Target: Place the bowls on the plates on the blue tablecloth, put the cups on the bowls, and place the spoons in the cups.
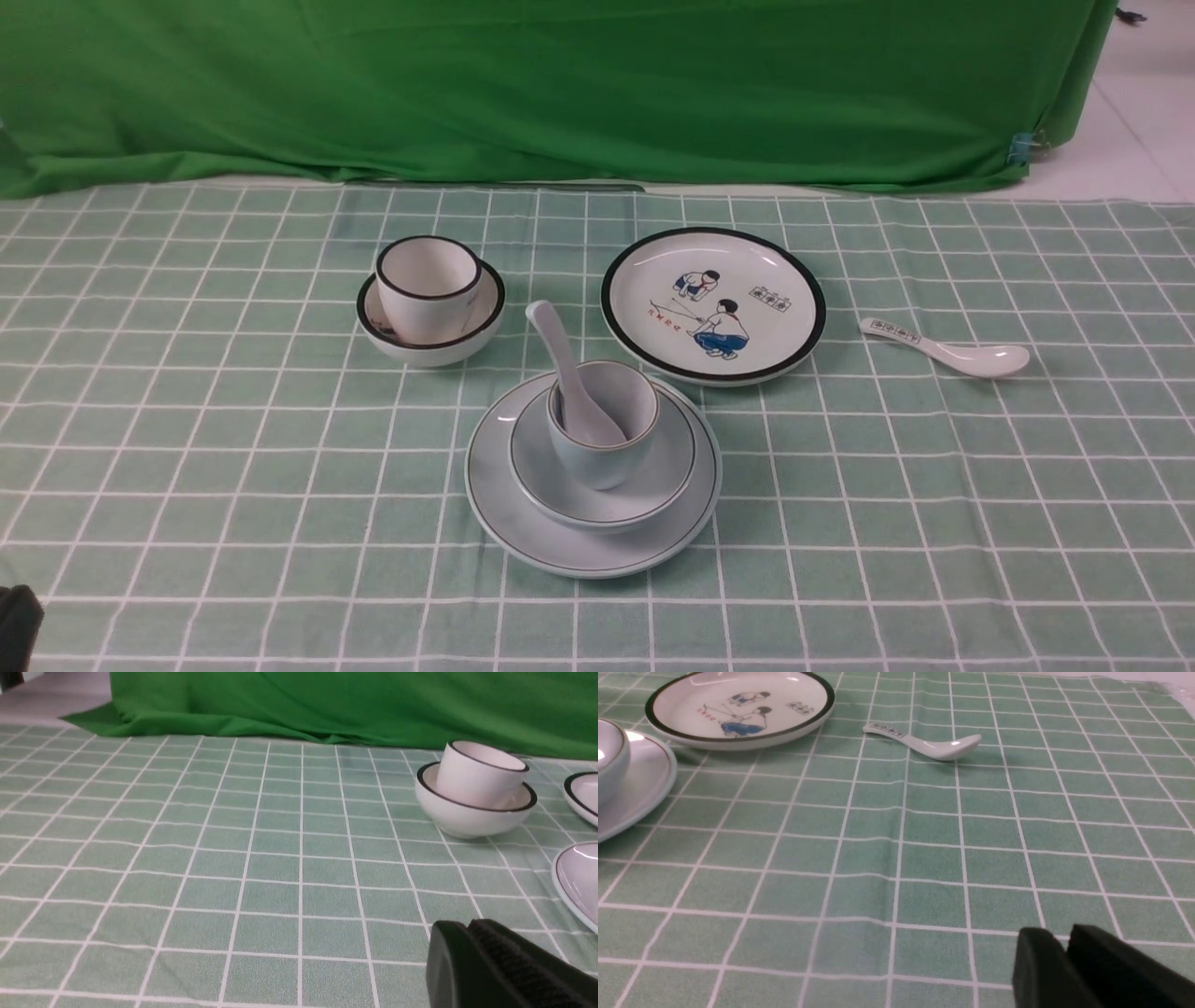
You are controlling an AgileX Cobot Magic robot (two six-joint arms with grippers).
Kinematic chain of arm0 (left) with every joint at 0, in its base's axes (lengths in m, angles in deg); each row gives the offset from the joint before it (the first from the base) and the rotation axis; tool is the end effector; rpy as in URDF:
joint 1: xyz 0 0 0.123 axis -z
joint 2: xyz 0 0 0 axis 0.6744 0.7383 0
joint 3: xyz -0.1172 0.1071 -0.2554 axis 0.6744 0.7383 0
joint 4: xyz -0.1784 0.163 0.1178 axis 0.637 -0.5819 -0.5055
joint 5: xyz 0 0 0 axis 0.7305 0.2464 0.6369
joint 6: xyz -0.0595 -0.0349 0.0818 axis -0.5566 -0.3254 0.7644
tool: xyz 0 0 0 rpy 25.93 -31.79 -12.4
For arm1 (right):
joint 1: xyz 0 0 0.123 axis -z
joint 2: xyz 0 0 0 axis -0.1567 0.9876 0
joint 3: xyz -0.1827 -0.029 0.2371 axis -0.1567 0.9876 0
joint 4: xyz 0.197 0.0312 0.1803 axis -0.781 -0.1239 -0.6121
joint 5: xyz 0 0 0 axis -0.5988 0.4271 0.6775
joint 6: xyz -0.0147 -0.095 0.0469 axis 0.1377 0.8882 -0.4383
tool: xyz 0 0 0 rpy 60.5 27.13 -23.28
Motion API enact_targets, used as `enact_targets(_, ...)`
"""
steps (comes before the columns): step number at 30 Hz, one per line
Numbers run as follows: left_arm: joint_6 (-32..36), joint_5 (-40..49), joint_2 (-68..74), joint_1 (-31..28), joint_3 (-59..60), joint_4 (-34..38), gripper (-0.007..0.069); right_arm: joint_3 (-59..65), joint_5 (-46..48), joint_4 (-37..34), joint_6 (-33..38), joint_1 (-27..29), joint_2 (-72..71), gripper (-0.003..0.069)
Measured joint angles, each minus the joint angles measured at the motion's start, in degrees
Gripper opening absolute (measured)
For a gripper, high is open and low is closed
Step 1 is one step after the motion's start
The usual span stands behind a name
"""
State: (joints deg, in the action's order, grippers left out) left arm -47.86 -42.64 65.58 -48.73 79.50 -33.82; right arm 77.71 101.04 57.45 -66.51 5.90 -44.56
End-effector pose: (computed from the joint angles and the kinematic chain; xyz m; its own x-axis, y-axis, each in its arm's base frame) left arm 0.0731 0.0020 0.1870 -0.1567 0.0271 -0.9873 -0.0472 0.9983 0.0349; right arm 0.0728 0.0046 0.1866 -0.1581 -0.0714 -0.9848 -0.0707 0.9956 -0.0609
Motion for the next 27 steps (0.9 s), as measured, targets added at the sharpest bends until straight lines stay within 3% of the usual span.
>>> enact_targets(27,0.10,0.08,0.00,-0.04,0.00,-0.71,0.0010,0.00,-0.03,0.00,0.00,0.00,-0.02,0.0196)
